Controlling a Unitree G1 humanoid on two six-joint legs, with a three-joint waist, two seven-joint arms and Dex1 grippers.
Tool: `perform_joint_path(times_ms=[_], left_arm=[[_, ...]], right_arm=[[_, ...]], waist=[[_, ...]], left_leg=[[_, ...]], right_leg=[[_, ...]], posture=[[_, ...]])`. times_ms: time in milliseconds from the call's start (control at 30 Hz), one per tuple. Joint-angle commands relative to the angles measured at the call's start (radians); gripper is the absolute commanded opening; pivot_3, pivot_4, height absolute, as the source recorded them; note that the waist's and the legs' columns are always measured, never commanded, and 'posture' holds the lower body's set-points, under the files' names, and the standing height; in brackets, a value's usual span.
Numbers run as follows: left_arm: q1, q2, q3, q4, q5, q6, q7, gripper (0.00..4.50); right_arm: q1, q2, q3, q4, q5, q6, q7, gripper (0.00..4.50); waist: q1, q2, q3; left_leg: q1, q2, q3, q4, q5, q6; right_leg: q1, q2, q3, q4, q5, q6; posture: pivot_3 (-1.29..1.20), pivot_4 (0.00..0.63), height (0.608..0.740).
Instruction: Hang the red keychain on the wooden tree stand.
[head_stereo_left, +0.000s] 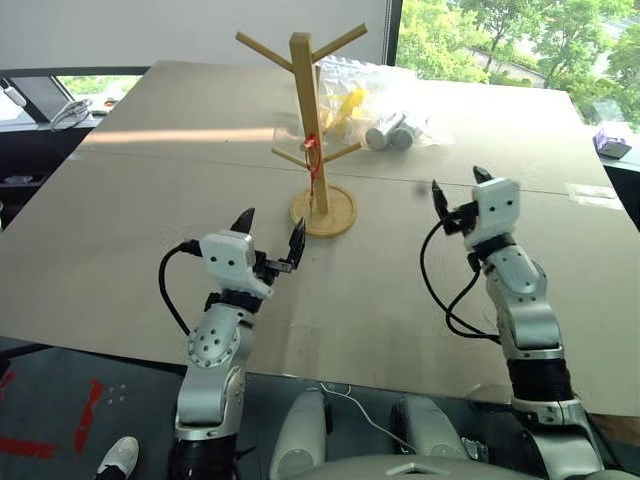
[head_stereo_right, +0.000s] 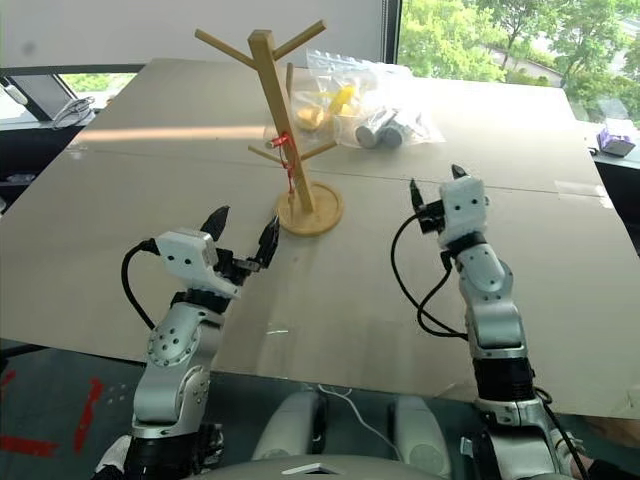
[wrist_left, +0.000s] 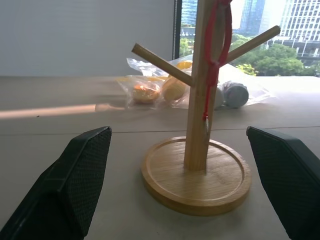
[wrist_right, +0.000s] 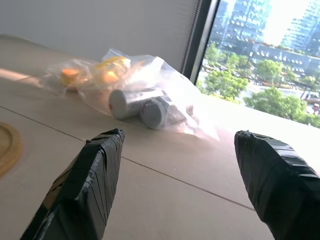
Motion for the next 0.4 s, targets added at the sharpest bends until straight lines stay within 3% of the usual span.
perform_joint_path(times_ms=[33, 400], left_arm=[[-0.011, -0.01, 0.025, 0.089, 0.053, -0.053, 0.058, 4.5], [-0.038, -0.041, 0.045, 0.313, 0.084, -0.144, 0.119, 4.5]], right_arm=[[0.042, -0.001, -0.039, 0.007, 0.027, -0.034, -0.025, 3.77], [0.113, 0.024, -0.044, 0.097, 0.029, -0.106, -0.069, 3.77]], waist=[[-0.002, 0.0, 0.0], [0.004, 0.0, 0.0]], left_leg=[[0.0, 0.0, 0.0, 0.0, 0.0, 0.0], [0.0, 0.0, 0.001, 0.0, 0.0, 0.0]], right_leg=[[0.0, 0.0, 0.0, 0.0, 0.0, 0.0], [0.0, 0.0, 0.001, 0.0, 0.0, 0.0]], posture=[[0.0, 0.15, 0.74], [0.0, 0.15, 0.74]])
